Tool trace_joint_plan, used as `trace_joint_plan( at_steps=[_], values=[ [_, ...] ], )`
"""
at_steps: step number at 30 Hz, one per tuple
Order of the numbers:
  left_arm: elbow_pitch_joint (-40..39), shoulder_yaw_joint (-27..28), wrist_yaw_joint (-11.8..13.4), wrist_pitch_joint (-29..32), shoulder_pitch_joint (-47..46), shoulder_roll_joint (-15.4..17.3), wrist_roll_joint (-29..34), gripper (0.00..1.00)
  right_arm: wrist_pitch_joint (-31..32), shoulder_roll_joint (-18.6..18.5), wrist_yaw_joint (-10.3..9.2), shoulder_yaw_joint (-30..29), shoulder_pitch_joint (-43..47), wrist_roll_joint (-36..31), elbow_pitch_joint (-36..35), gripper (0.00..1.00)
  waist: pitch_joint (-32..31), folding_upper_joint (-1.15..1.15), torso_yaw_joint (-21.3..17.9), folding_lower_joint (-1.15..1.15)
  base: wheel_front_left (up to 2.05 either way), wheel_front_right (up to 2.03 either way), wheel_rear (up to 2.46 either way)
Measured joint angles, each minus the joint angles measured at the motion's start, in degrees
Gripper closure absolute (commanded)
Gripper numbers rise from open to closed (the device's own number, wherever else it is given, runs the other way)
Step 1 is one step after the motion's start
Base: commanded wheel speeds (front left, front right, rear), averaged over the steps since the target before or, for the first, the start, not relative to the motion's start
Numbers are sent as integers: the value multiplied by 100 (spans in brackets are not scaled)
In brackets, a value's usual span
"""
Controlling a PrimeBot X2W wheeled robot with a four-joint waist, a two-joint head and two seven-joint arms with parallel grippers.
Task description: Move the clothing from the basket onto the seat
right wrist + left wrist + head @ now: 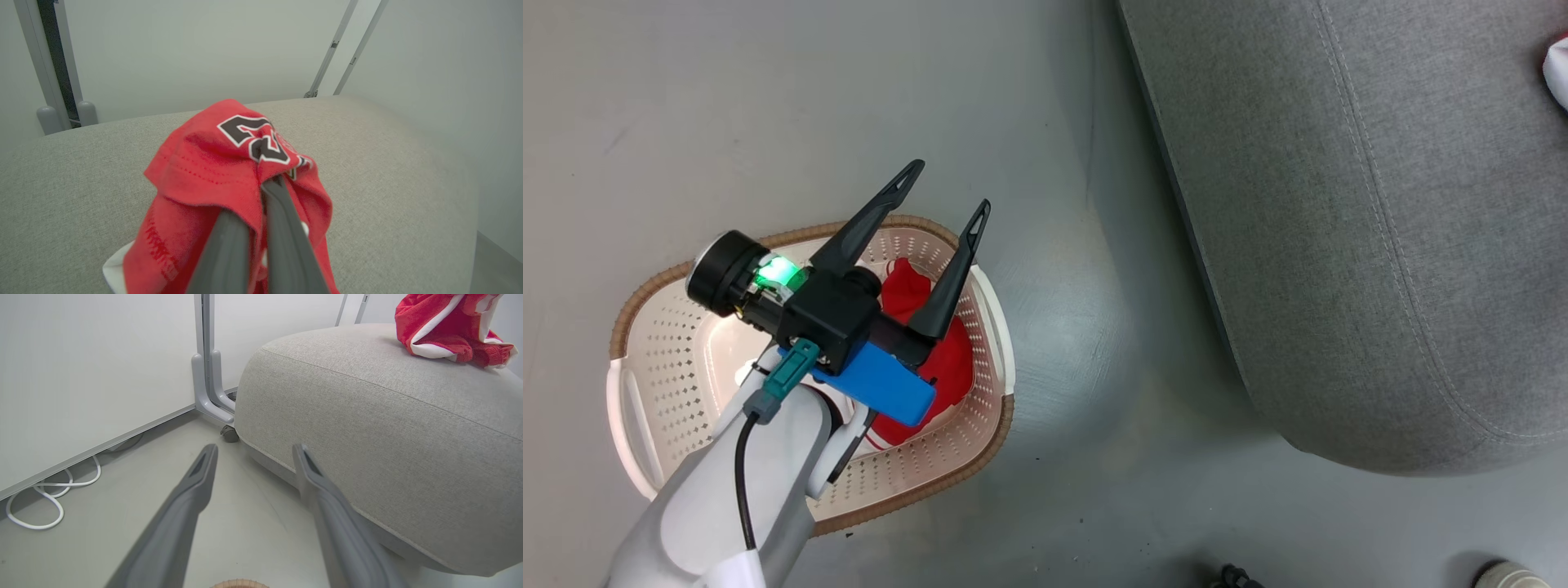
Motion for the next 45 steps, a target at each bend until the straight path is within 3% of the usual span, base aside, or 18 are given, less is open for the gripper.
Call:
trace_joint_plan(
  at_steps=[11,12,13,14,28,39,45],
  values=[
    [-137,-83,75,63,57,0,8,0,-587,14,0,-151,-9,-393,988,100,-7,0,47,-1,0,0,0],
    [-133,-87,75,63,57,-4,-5,0,-610,12,0,-149,-18,-408,1036,66,-17,0,45,-1,0,0,0],
    [-125,-91,76,63,58,-9,-20,0,-631,8,0,-145,-25,-426,1078,51,-29,0,43,-1,0,0,0],
    [-120,-99,83,59,58,-10,-20,0,-633,2,0,-138,-44,-431,1118,0,-40,0,43,-1,0,0,0],
    [71,-200,99,-24,57,-118,-78,0,-733,-82,0,-83,-131,-396,1419,0,-227,0,116,-1,0,0,0],
    [681,-194,59,-183,316,-656,-343,0,-766,-8,0,309,736,-391,1195,0,-926,0,291,-2,0,0,0],
    [746,137,19,-192,695,-980,-394,0,-714,190,0,557,1528,-264,546,0,-1548,0,452,-2,0,0,0]
  ],
)
